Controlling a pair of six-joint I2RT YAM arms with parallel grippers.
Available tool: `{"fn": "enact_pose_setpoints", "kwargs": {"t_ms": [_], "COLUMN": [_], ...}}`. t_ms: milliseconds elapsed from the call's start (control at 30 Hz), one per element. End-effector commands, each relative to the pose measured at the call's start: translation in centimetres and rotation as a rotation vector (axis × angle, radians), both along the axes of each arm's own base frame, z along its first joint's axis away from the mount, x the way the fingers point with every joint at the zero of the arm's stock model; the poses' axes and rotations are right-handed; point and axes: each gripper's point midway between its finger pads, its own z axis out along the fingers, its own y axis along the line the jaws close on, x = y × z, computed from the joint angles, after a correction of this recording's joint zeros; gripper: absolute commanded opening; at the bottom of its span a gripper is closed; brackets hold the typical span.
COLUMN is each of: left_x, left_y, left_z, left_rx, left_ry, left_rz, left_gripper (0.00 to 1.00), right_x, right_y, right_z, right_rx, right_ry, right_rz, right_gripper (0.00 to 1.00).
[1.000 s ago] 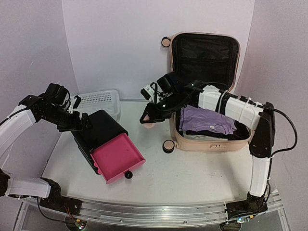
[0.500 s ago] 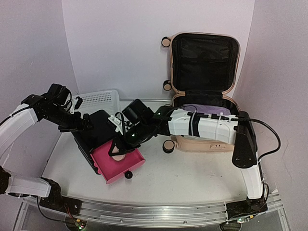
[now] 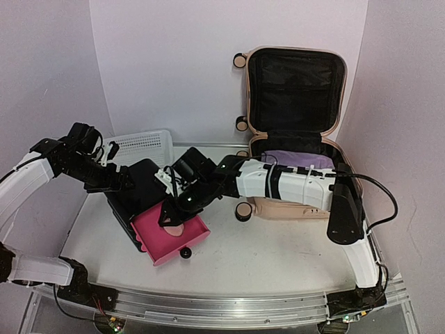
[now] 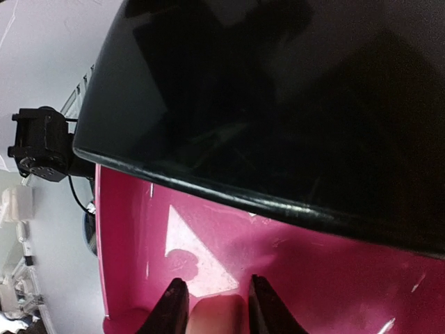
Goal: Open, take out, and arrange the luggage
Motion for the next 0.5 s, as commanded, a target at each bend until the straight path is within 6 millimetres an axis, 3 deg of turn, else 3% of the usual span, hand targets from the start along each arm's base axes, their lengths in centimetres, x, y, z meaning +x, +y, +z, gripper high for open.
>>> {"fn": "enact_pose_setpoints", "kwargs": {"t_ms": [0, 133, 267, 367, 467], "left_x": [-0.1, 0.1, 0.1, 0.0, 0.1], "left_y": [-0.3, -0.5, -0.5, -0.4, -0.5], "left_z": [1.1, 1.1, 1.1, 0.9, 0.9], "left_rx": [-0.027, -0.031, -0.032, -0.027, -0.027], "left_ry": [-0.038, -0.036, -0.037, -0.034, -0.033], "left_rz": [-0.016, -0.02, -0.023, -0.023, -0.023], "left_gripper": [0.99, 0.99, 0.99, 0.99, 0.99], "right_x": [1.0, 1.4, 2.1, 2.7, 3.3], "right_y": [0.3, 0.0, -0.9, -2.9, -5.9], "right_z": [2.1, 3.0, 5.5, 8.1, 8.8], "right_rx": [0.012, -0.002, -0.013, -0.032, -0.088], "right_ry": [-0.115, -0.158, -0.21, -0.279, -0.324], "right_rz": [0.0, 0.001, -0.03, -0.075, -0.117], "right_gripper": [0.37, 0.42, 0.49, 0.59, 0.66]}}
